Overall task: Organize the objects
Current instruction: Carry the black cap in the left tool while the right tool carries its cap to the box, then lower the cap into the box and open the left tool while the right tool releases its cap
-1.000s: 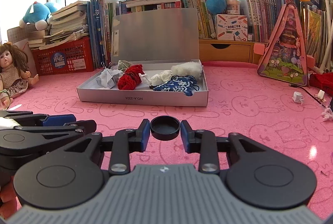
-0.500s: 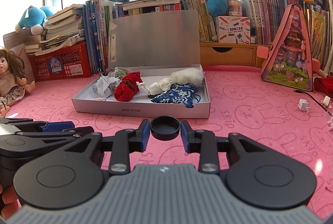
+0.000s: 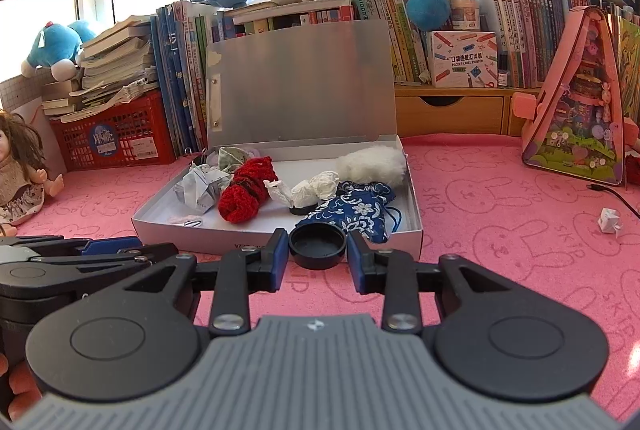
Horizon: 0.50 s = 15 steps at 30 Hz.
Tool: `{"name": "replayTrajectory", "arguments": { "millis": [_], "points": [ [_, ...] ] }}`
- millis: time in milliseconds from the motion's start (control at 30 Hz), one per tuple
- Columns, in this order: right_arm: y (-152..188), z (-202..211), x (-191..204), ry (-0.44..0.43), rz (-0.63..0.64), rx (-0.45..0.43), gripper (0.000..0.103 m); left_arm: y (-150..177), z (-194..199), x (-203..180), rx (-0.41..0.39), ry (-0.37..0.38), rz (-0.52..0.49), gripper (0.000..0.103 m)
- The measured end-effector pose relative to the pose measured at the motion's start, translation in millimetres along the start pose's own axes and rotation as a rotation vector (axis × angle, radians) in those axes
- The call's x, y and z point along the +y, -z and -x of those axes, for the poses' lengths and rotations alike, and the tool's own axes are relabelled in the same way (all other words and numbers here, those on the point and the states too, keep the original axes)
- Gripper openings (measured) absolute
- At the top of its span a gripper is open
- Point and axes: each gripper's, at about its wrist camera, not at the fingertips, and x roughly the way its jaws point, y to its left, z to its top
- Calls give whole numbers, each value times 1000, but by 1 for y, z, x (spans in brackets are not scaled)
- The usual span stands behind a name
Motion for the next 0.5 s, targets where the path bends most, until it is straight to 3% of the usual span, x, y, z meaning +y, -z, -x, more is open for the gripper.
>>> {"name": "replayTrajectory", "arguments": {
  "millis": [500],
  "points": [
    [-17,-32,-4,-22,-16,20,37,-19,-31,11,-16,-9,6,37]
  ]
}}
